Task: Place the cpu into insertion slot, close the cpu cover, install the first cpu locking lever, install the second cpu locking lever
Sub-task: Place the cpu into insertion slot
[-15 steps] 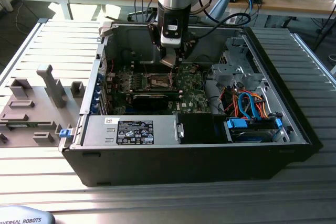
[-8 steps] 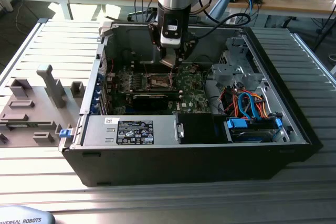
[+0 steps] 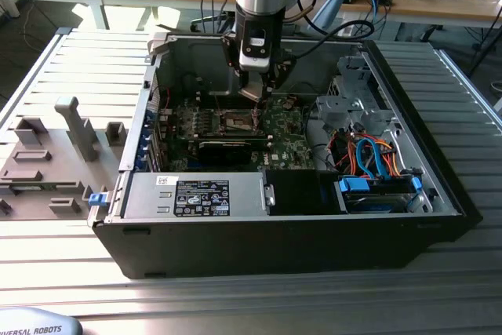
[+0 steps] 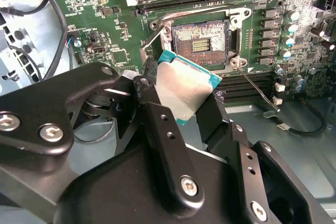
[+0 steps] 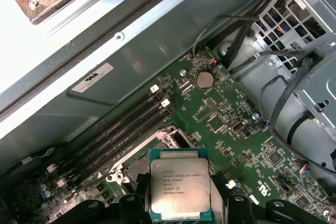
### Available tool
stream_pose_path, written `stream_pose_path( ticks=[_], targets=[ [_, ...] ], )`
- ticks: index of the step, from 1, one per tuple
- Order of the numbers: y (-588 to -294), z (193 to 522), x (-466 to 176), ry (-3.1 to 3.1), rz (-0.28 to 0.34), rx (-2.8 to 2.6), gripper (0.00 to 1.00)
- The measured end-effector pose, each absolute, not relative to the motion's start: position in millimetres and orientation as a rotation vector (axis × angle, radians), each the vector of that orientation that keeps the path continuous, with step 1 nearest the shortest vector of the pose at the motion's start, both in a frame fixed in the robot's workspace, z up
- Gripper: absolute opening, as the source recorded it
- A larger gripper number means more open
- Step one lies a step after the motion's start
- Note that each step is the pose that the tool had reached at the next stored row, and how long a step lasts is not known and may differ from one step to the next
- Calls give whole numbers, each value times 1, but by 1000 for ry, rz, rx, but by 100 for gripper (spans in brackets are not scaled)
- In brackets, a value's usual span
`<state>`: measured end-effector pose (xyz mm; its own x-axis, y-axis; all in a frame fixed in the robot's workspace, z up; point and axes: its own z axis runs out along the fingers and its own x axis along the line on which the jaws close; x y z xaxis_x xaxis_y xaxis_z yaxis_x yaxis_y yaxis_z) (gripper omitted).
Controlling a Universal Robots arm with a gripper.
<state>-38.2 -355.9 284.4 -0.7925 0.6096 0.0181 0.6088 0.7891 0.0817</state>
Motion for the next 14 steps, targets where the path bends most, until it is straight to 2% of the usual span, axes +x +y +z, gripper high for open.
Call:
stream_pose_path(
  ticks=[14],
  targets=[
    [-356,283,-38,2958,130,1022,54]
  ],
)
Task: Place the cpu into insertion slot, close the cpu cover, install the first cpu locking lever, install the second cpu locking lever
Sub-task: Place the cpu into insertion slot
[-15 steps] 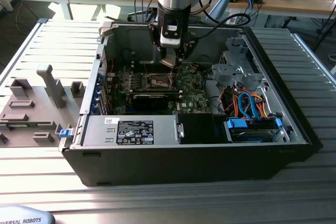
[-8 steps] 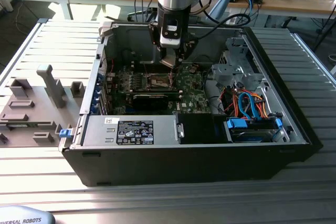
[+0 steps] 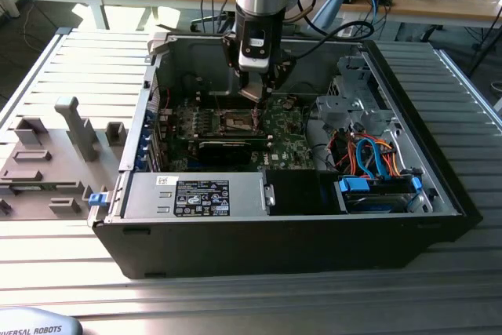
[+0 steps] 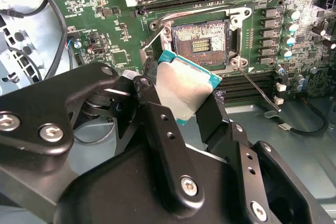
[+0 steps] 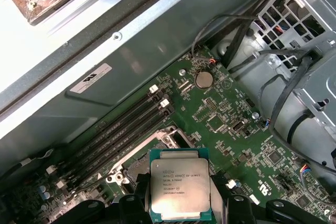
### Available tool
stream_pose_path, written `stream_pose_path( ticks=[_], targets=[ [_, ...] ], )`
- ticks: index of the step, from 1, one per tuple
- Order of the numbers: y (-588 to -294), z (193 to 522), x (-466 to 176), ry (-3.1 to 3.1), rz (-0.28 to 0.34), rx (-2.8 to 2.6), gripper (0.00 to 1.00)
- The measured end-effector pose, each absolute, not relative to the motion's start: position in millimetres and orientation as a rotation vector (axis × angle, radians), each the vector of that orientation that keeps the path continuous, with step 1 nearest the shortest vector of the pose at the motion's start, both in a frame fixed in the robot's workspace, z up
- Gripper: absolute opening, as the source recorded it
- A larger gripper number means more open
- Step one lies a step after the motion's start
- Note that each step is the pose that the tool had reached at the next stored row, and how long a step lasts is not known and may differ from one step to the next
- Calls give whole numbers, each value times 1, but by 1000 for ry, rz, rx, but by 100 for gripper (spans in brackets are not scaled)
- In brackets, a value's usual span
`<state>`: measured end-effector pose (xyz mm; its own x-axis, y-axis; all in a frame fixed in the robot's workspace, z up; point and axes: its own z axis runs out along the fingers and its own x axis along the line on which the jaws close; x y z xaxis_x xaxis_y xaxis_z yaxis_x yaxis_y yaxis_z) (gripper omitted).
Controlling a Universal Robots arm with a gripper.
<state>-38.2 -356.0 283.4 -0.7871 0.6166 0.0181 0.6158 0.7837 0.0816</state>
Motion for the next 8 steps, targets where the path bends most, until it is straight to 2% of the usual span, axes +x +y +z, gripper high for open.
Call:
stream_pose_path(
  ticks=[8],
  targets=[
    [-356,283,-38,2953,130,1036,54]
  ],
)
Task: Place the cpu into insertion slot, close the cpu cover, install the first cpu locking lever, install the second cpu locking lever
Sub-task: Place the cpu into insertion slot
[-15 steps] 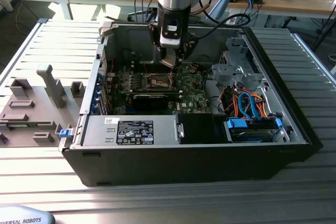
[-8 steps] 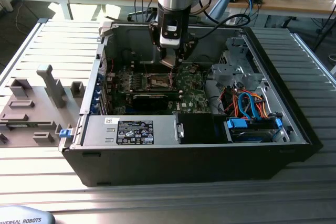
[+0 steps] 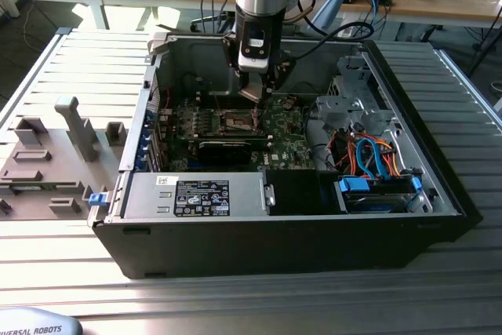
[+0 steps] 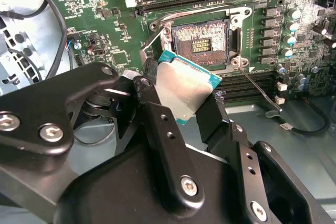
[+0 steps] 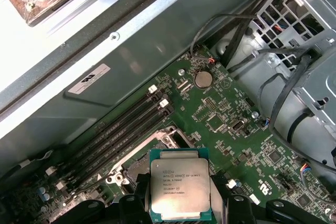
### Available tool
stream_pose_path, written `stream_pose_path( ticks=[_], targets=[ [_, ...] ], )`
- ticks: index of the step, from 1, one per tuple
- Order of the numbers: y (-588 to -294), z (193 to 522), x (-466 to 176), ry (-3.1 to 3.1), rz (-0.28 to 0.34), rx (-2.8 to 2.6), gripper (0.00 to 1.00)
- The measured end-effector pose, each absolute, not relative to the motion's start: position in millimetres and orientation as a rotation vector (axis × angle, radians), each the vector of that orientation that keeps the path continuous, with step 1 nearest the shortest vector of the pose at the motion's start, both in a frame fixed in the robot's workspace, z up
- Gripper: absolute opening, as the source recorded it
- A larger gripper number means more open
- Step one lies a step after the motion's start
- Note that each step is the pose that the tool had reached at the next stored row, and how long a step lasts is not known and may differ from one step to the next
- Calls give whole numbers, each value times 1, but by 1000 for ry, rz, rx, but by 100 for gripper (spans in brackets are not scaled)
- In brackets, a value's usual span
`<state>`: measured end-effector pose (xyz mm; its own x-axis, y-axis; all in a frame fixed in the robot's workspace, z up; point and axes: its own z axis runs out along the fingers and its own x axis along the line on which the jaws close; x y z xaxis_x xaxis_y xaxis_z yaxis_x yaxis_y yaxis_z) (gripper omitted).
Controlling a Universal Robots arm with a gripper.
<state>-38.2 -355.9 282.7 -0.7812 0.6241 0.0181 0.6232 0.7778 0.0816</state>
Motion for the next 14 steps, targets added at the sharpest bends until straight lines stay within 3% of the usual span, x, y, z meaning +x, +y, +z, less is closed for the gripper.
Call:
stream_pose_path(
  ticks=[14],
  targets=[
    [-356,282,-38,2946,130,1051,54]
  ],
)
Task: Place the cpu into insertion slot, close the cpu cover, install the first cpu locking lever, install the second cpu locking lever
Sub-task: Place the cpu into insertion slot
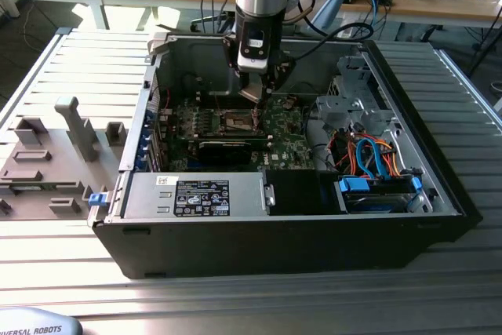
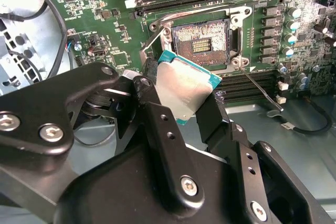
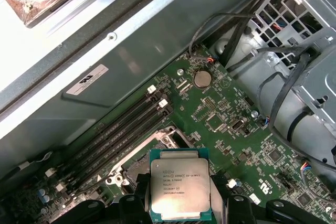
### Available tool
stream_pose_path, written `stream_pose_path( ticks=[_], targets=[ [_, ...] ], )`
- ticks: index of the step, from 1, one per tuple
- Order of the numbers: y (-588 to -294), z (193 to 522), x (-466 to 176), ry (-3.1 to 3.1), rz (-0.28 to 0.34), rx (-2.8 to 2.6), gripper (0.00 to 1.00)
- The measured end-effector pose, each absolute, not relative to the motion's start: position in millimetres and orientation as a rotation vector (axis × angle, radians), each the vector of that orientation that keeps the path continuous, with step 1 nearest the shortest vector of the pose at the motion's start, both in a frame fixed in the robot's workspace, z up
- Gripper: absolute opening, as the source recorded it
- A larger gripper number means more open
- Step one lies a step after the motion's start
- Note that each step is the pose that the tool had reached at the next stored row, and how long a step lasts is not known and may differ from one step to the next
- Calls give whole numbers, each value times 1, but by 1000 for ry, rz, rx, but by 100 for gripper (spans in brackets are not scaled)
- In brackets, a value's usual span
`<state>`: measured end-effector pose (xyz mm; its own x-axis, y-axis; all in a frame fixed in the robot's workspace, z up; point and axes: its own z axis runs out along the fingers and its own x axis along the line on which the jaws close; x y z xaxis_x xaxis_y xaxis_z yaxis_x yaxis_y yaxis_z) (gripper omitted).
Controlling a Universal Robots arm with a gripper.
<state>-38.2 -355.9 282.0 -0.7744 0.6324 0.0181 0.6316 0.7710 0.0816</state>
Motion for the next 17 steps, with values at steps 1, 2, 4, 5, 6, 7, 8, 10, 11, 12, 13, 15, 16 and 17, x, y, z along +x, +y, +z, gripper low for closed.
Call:
stream_pose_path(
  ticks=[1,2,4,5,6,7,8,10,11,12,13,15,16,17],
  targets=[
    [-356,282,-38,2946,130,1053,54],
    [-356,282,-38,2945,130,1055,54],
    [-356,282,-38,2944,130,1057,54],
    [-356,282,-38,2944,130,1058,54],
    [-356,282,-38,2944,130,1059,54],
    [-356,282,-38,2943,130,1060,54],
    [-356,282,-38,2943,130,1060,54],
    [-356,282,-38,2942,130,1063,54],
    [-356,281,-38,2942,130,1064,54],
    [-356,281,-38,2941,130,1065,54],
    [-356,281,-38,2941,130,1067,54],
    [-356,281,-38,2940,130,1069,54],
    [-356,281,-38,2939,130,1070,54],
    [-356,281,-38,2939,130,1071,54]
  ],
)
